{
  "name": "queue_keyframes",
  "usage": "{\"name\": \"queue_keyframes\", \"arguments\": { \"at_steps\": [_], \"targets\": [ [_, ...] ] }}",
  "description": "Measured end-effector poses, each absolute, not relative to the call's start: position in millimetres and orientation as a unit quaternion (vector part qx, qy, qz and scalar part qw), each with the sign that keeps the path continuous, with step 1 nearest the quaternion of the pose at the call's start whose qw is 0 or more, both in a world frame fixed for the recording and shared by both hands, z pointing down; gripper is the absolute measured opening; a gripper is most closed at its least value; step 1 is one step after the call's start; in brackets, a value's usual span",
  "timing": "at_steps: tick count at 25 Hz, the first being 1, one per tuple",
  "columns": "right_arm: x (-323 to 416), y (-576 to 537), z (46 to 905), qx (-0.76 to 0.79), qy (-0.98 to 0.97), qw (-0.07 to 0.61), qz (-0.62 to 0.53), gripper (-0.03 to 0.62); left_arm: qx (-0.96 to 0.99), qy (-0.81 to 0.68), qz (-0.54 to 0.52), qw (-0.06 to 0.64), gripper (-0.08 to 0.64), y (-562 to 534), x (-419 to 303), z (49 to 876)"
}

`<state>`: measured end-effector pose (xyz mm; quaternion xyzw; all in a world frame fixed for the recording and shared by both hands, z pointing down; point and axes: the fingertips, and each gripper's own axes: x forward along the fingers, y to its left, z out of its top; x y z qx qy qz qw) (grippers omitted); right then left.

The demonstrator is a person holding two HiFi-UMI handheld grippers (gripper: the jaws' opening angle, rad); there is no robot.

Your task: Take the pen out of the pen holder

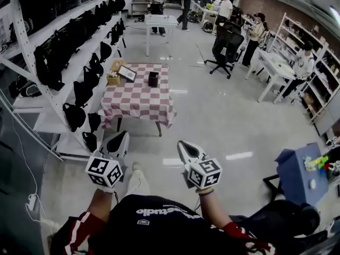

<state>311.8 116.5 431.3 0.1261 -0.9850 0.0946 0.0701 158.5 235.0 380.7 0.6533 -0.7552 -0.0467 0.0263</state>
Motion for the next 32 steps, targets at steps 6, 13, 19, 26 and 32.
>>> {"name": "queue_keyframes", "arguments": {
  "at_steps": [6,13,19,26,32],
  "targets": [
    [279.0,84.4,437.0,0.127,-0.985,0.079,0.091,0.002,0.656,-0.752,-0.055,0.033,0.005,193.0,122.8,389.3],
    [222.6,40.1,419.3,0.138,-0.984,0.072,0.081,0.003,0.655,-0.755,-0.022,0.021,0.006,145.7,55.5,388.9],
    [157.8,-10.4,417.7,0.153,-0.982,0.072,0.084,0.003,0.662,-0.749,-0.015,0.017,0.006,93.0,-18.1,389.6],
    [57.9,-76.9,398.8,0.170,-0.980,0.070,0.076,0.003,0.678,-0.735,0.020,-0.011,0.005,23.0,-110.3,382.7],
    [-13.0,-116.1,401.5,0.170,-0.979,0.079,0.079,0.003,0.680,-0.733,0.001,-0.006,0.005,-7.1,-175.4,382.4]
  ]
}}
